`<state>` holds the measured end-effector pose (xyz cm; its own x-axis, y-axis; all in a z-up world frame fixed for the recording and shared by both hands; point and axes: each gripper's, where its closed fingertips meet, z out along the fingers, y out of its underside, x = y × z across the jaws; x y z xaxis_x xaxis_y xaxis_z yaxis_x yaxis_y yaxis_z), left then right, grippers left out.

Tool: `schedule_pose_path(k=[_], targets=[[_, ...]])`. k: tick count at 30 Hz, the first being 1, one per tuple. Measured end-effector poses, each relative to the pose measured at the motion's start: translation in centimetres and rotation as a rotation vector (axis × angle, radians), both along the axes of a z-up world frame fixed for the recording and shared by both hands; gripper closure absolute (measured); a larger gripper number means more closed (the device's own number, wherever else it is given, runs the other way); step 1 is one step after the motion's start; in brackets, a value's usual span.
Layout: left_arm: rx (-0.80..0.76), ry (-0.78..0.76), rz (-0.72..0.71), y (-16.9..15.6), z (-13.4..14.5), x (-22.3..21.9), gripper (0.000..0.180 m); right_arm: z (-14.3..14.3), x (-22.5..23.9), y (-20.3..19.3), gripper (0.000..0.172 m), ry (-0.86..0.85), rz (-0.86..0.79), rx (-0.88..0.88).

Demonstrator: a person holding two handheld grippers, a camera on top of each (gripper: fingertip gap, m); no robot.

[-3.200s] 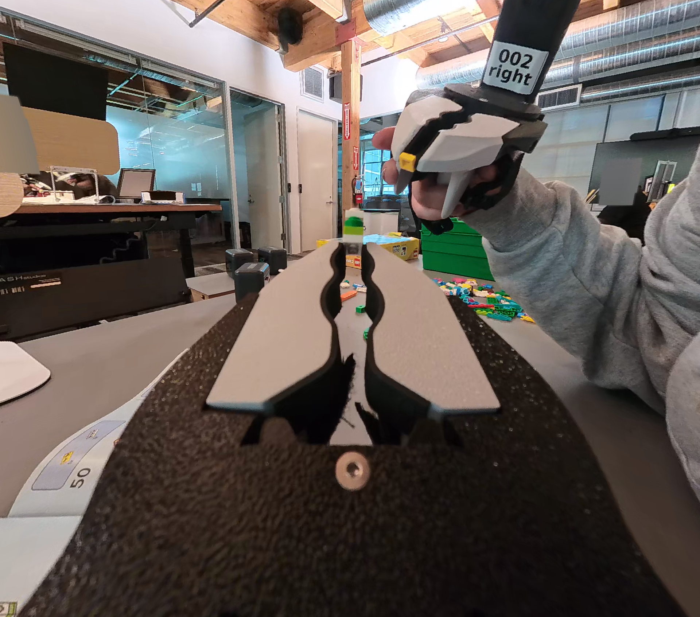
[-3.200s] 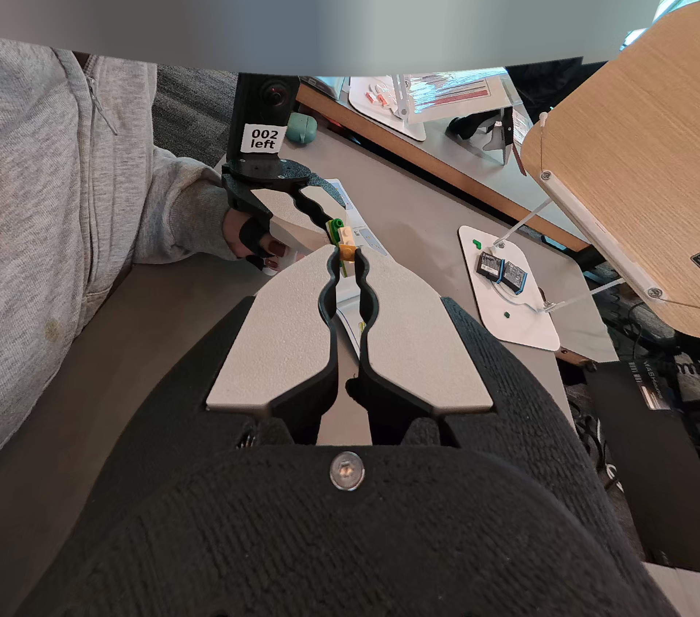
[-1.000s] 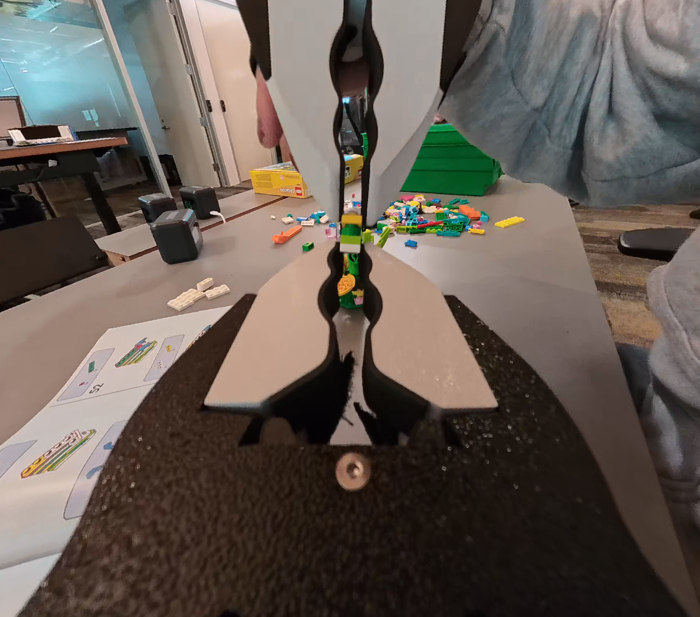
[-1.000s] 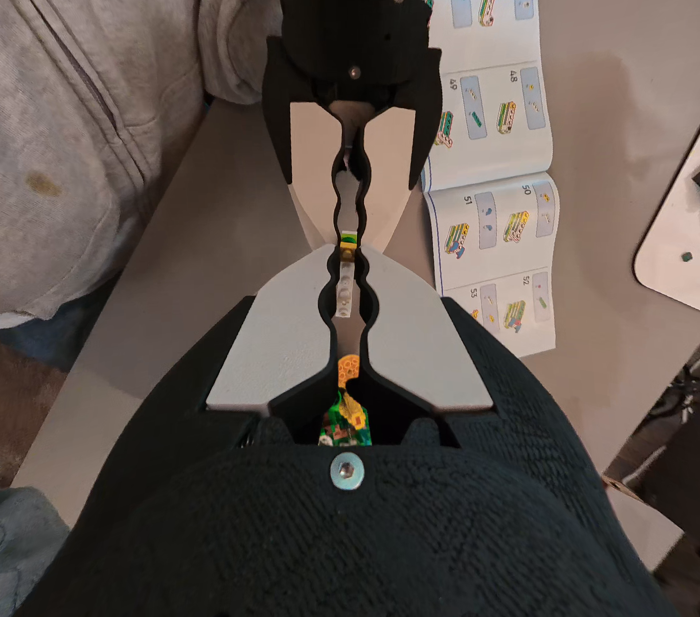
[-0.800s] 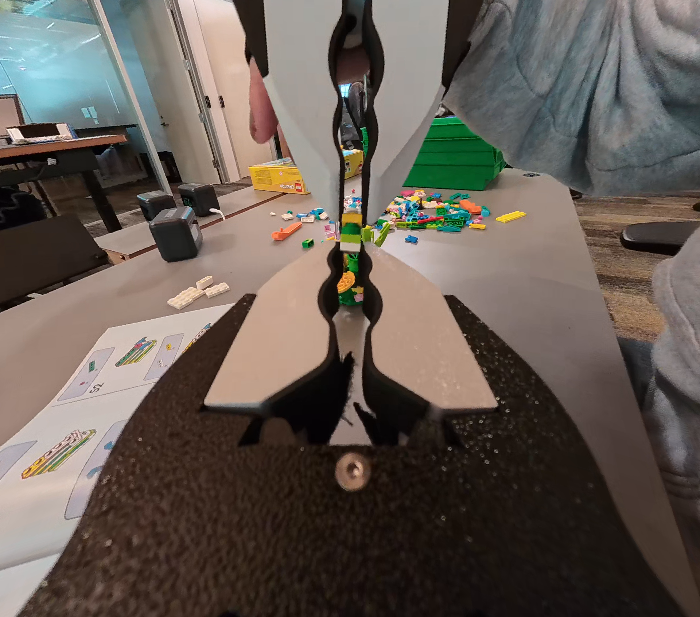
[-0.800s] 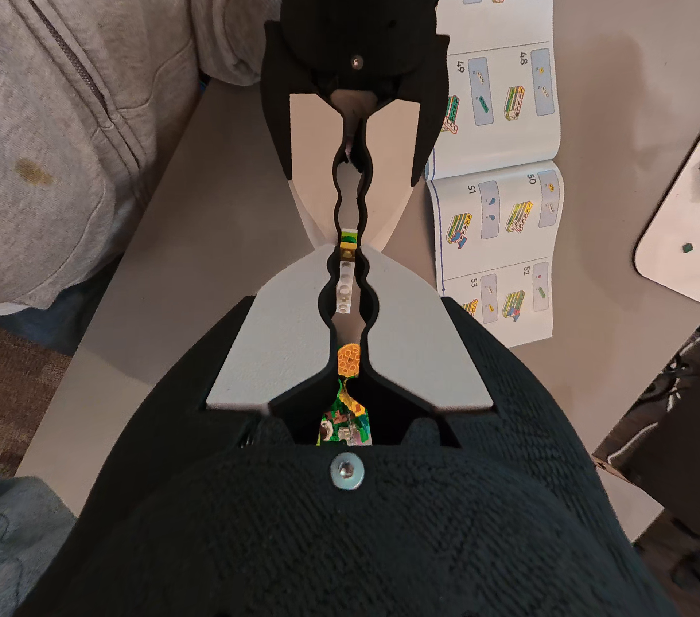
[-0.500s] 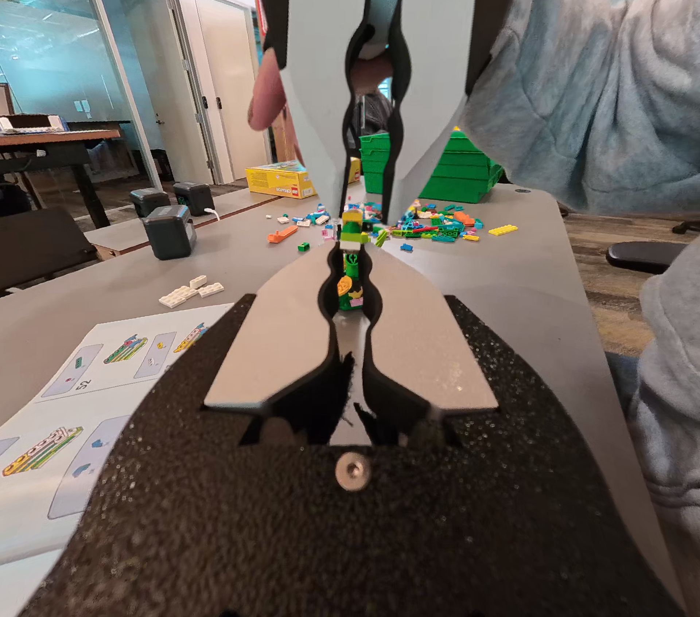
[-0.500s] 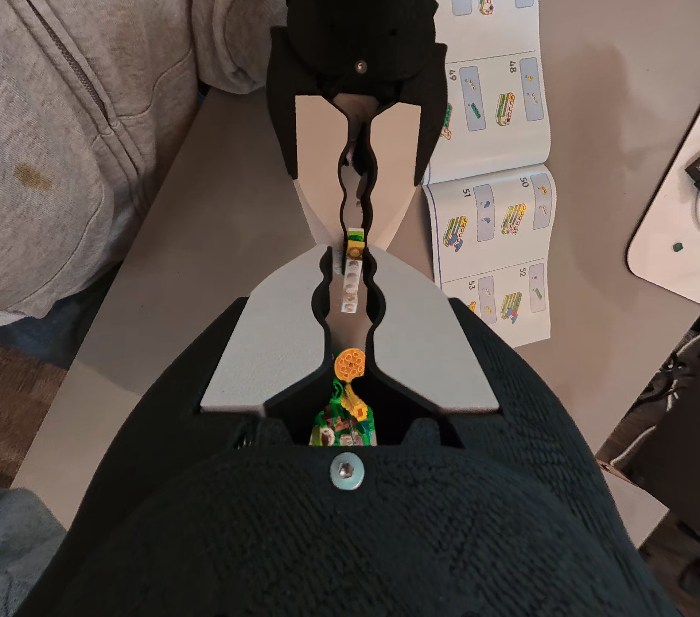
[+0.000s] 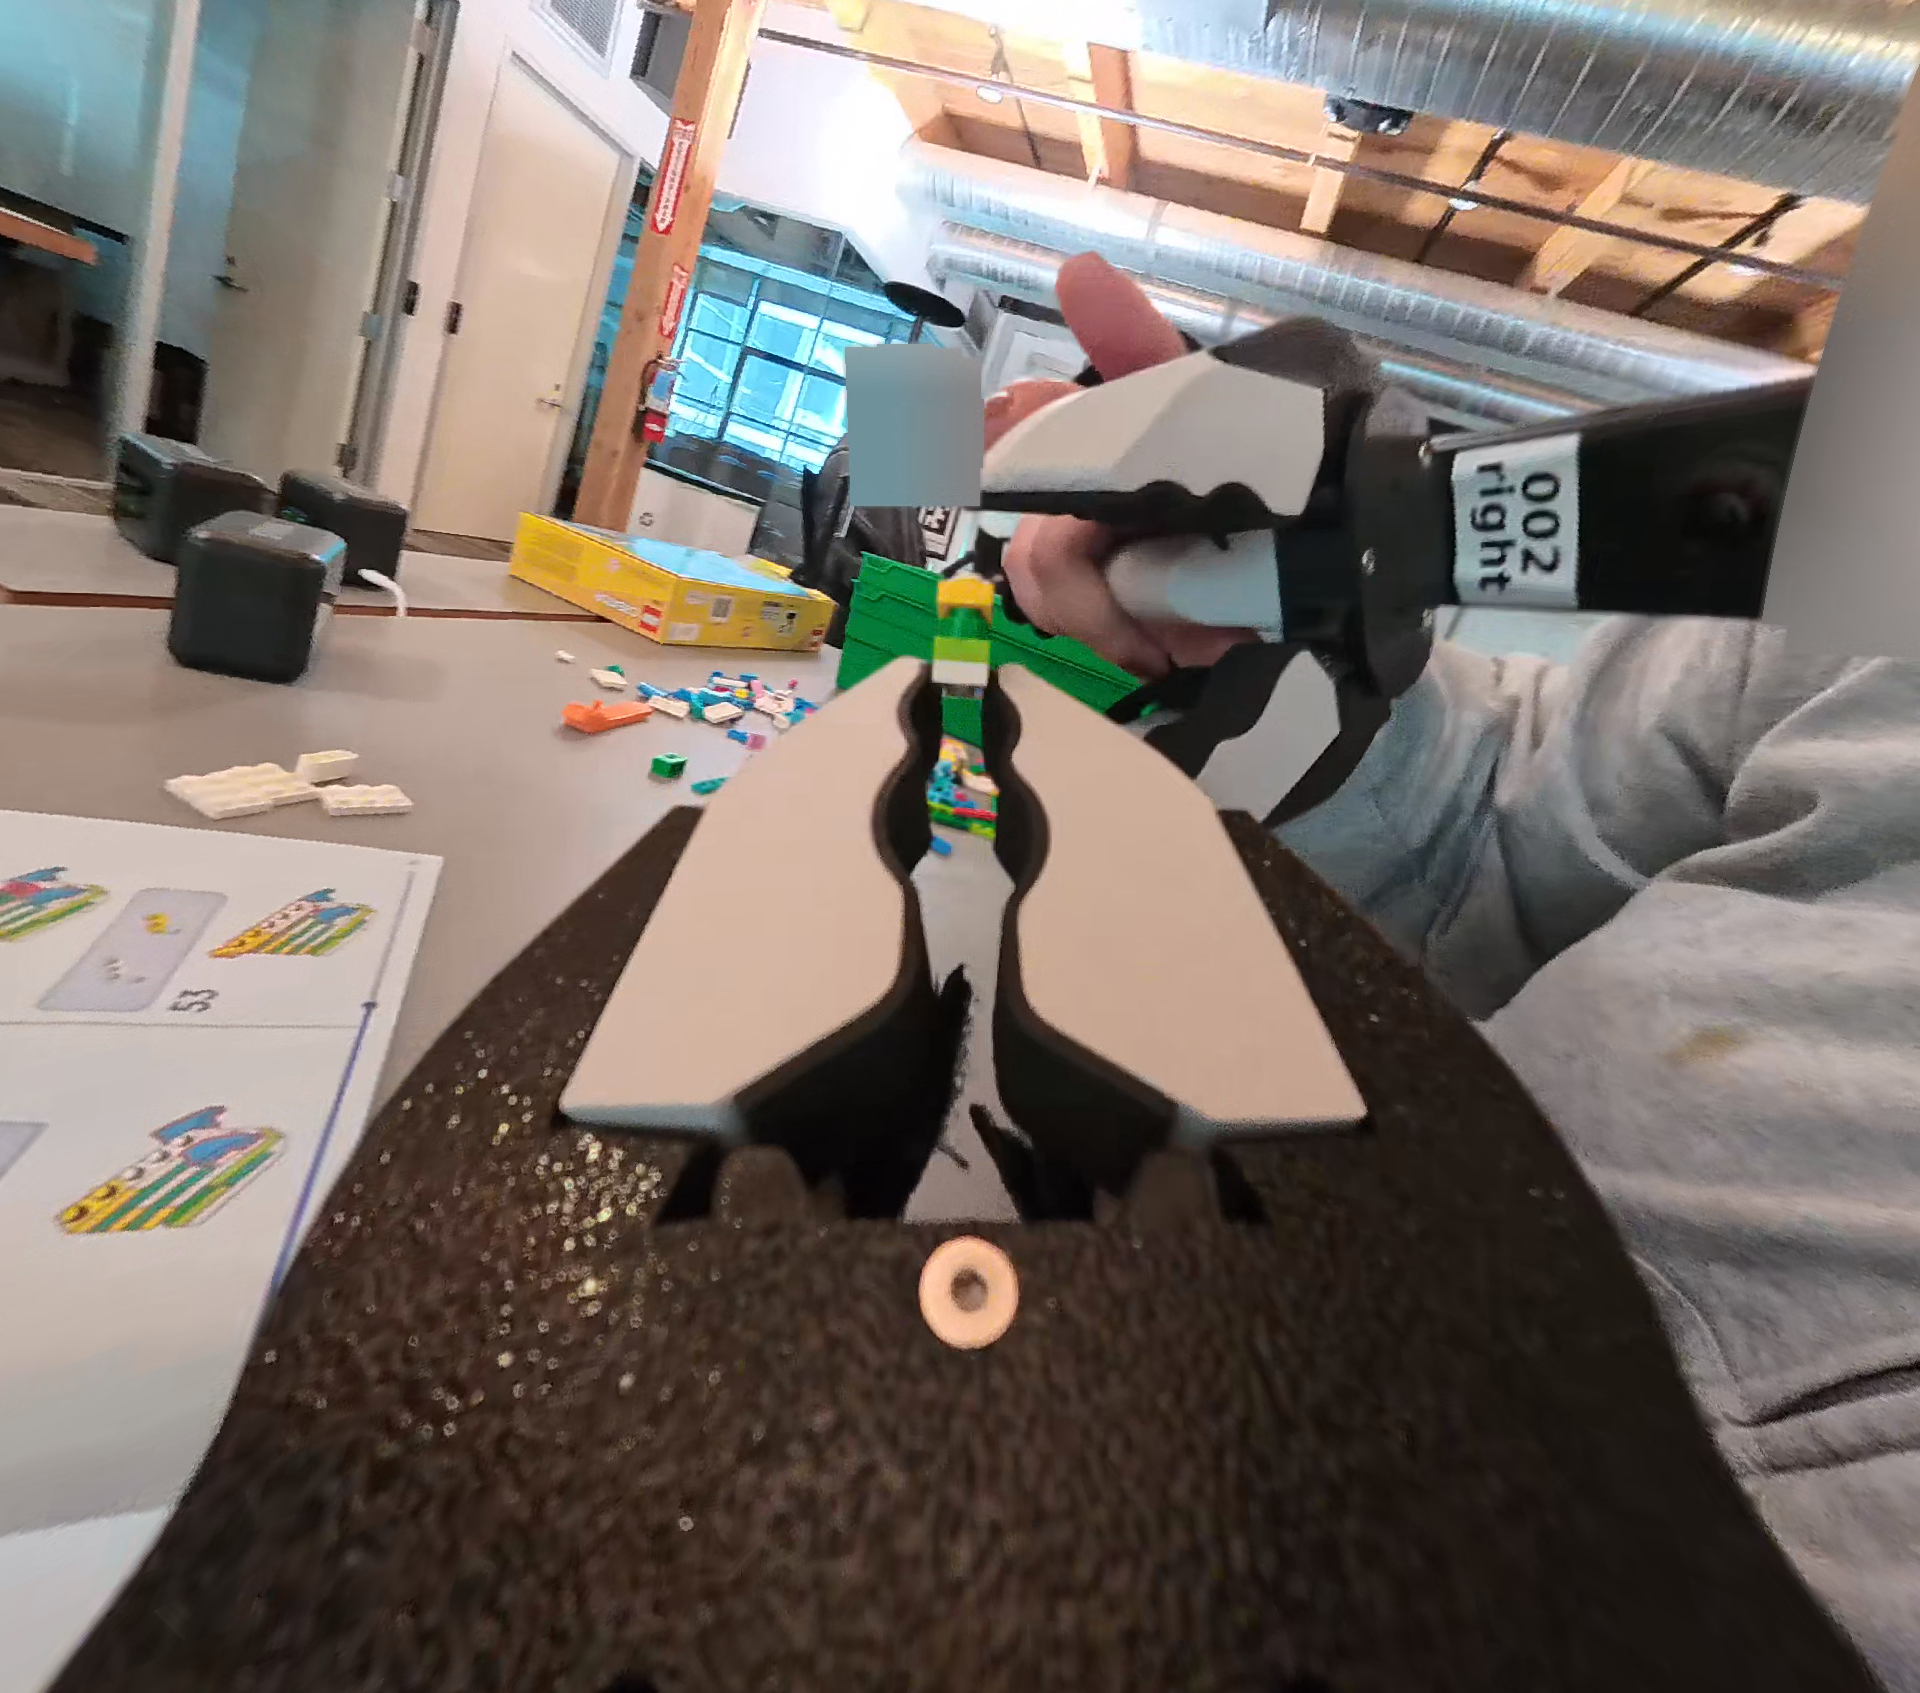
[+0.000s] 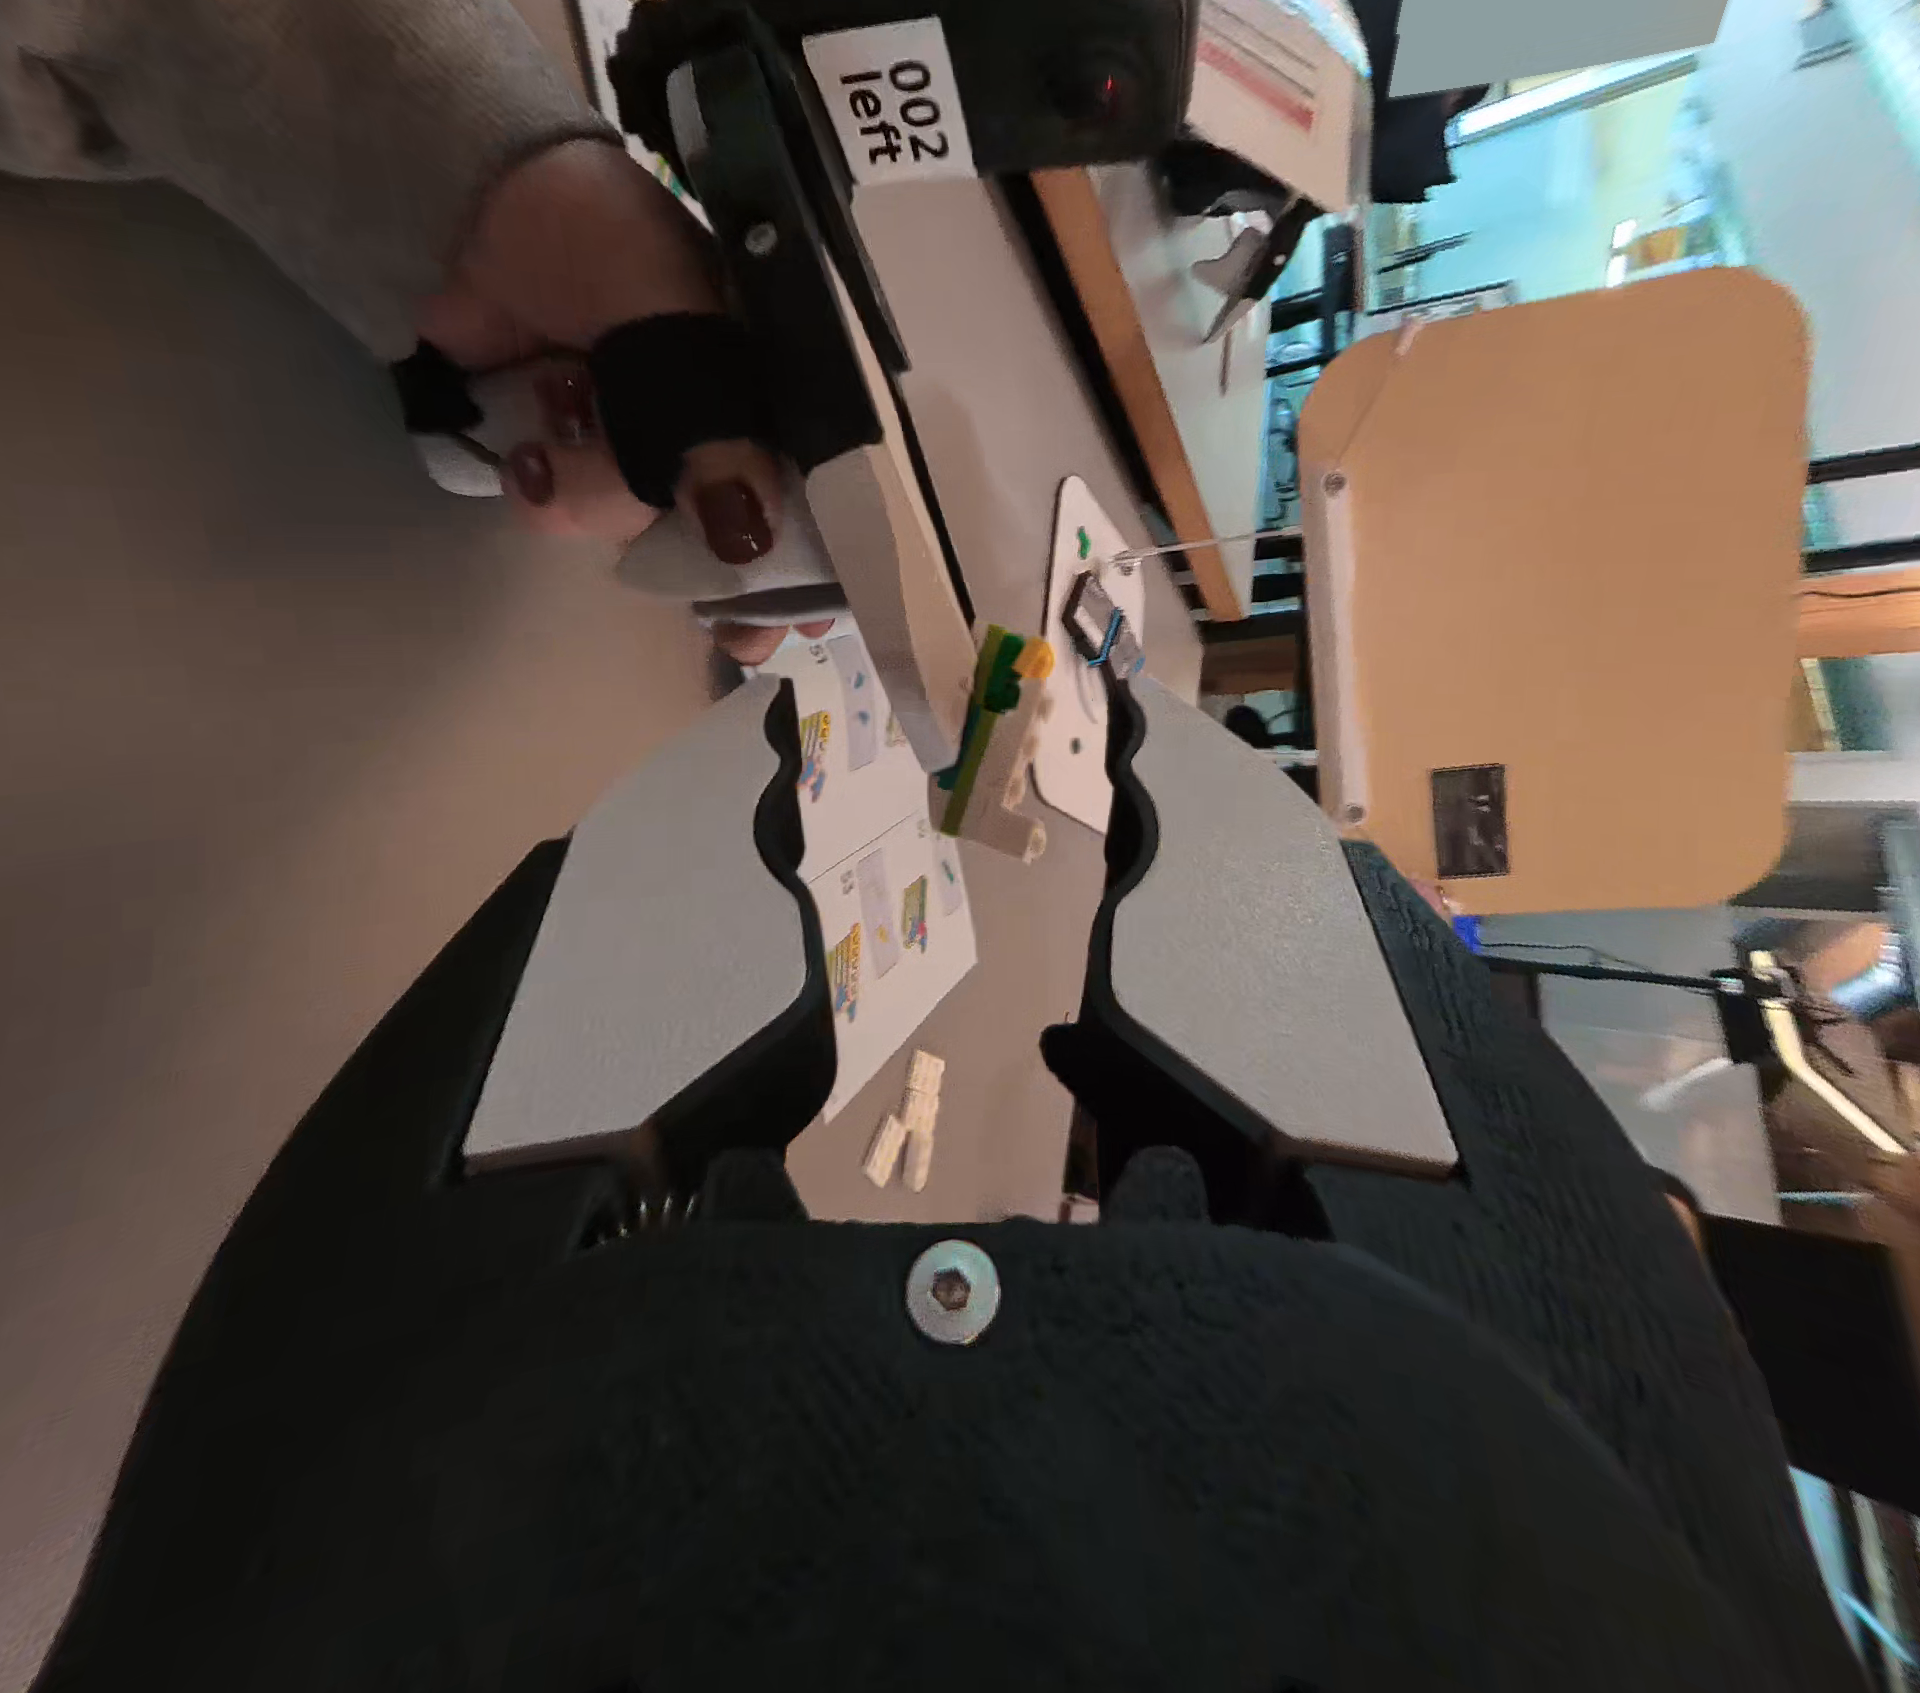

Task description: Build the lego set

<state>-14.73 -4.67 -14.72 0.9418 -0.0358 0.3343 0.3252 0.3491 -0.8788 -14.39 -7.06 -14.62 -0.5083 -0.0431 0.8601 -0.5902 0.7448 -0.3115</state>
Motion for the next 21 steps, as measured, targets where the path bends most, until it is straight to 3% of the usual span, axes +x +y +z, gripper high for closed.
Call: schedule_pose_path(k=[4, 11, 21], targets=[[-0.004, -0.014, -0.058, 0.4, -0.1, 0.6, 0.173, -0.3, -0.4, -0.3, 0.119, 0.081, -0.014, 0.012], [-0.011, -0.039, -0.103, 0.6, -0.3, 1.0, 0.173, -0.6, -0.5, -0.3, 0.14, 0.102, -0.007, 0.034], [-0.078, -0.059, -0.144, 1.1, -1.1, 1.3, 0.173, -1.5, -0.3, 0.1, 0.144, 0.091, -0.004, 0.076]])
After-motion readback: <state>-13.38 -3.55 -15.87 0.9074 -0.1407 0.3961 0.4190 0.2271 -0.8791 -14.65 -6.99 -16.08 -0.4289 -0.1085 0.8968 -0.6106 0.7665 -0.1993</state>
